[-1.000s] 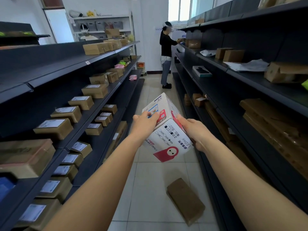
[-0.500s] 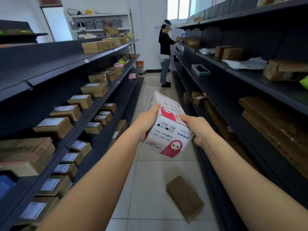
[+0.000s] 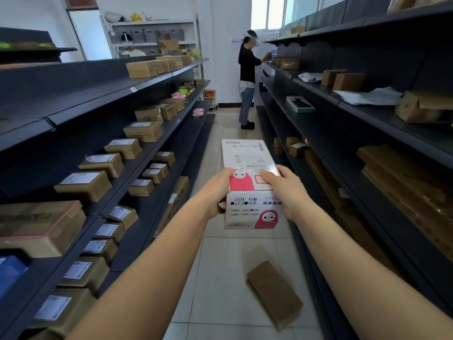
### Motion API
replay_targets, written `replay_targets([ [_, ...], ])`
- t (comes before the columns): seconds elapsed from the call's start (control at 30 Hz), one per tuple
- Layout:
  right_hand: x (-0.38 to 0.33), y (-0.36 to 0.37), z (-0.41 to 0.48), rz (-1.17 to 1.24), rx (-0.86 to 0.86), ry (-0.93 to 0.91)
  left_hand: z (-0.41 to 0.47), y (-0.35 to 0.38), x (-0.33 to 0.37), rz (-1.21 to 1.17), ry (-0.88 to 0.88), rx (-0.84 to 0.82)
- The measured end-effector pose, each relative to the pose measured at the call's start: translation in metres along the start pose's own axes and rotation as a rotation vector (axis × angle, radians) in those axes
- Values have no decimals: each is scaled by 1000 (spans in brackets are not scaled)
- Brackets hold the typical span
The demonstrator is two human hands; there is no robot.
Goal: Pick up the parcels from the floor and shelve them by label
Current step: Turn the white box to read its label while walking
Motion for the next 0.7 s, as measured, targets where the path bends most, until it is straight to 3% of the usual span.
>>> replay_targets([
  [0.2, -18, 21, -4, -172, -26, -286, 7, -11, 0, -171, 115, 73],
  [0.7, -23, 79, 18, -13, -108, -444, 28, -66, 35, -266, 447, 137],
])
Point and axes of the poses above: each hand's wrist, its own z-axis towards the middle knuckle, its own y-axis out of the palm, x = y × z, the point moved 5 cm from there along z, towards the middle knuckle, and after that the axes turned 4 degrees about x, right-handed, at the moved point
